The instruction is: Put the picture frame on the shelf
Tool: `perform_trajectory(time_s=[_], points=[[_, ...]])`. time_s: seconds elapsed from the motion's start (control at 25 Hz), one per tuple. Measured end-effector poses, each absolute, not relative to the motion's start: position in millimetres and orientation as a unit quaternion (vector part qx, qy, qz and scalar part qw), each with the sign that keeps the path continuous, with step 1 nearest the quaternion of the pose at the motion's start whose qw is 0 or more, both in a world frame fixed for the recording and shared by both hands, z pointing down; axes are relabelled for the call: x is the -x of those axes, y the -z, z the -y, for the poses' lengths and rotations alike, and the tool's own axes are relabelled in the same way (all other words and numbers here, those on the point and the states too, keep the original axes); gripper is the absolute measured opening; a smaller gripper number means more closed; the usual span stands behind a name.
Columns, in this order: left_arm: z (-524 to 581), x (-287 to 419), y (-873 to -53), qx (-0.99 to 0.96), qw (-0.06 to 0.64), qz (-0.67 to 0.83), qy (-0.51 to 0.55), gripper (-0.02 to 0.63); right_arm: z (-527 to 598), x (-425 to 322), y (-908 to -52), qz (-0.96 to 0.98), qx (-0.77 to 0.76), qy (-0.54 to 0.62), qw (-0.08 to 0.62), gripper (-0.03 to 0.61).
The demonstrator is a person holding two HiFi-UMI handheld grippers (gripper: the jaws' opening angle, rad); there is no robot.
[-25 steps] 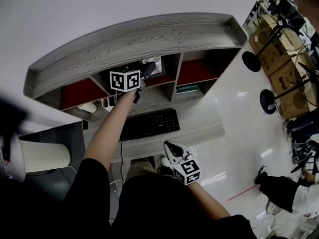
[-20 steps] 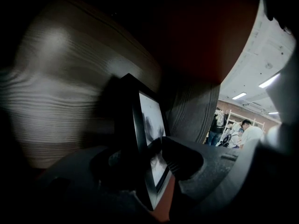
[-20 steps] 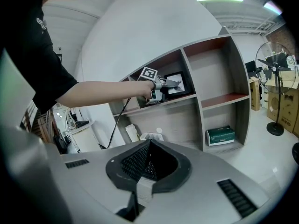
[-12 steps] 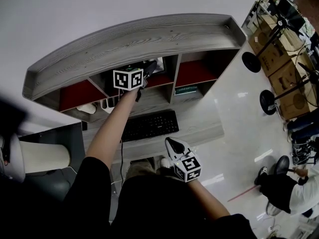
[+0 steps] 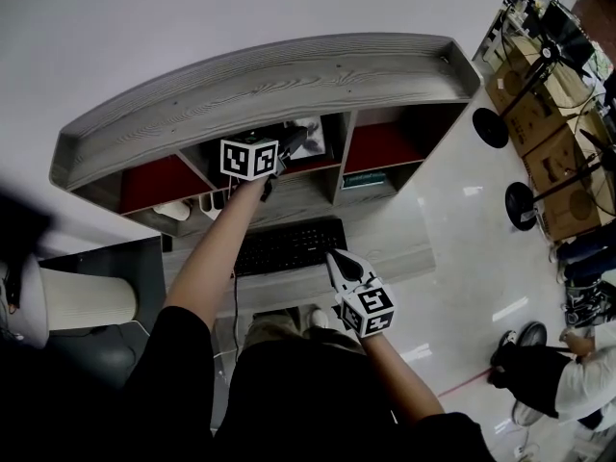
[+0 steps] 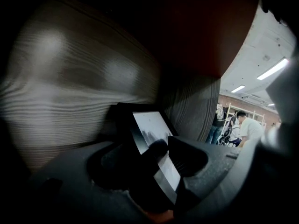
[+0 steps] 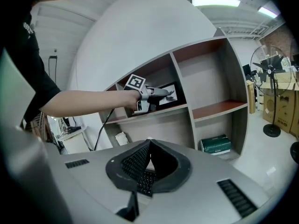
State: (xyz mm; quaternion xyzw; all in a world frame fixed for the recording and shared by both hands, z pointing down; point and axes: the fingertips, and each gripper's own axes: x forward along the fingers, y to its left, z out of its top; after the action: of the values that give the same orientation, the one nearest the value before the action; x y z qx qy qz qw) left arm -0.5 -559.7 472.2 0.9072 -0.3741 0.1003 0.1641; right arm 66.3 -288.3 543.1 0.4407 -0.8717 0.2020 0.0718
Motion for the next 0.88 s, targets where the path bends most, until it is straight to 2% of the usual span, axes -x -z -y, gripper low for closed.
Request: perform_trajectory(time_s=[0.24, 0.48, 0.64, 0.88], points=[[559, -3, -468, -0.914, 0.156, 0.364, -0.092, 0.247, 311, -66, -530, 0.870, -0.449, -0.195, 0.059, 0.011], [565, 0, -448, -0.917, 0.078, 0.385, -0.074, 0.218, 320, -66, -521, 0.871, -0.452, -0.186, 0.053, 0.011], [577, 8, -435, -0.906, 0.049, 0.416, -0.054, 0.166, 312, -63, -530, 0.870, -0.449, -0.195, 0.060, 0.011], [579, 5, -445, -0.914, 0.080, 0.393, -0.063, 0.161, 305, -56, -537, 0.871, -0.442, -0.201, 0.068, 0.011]])
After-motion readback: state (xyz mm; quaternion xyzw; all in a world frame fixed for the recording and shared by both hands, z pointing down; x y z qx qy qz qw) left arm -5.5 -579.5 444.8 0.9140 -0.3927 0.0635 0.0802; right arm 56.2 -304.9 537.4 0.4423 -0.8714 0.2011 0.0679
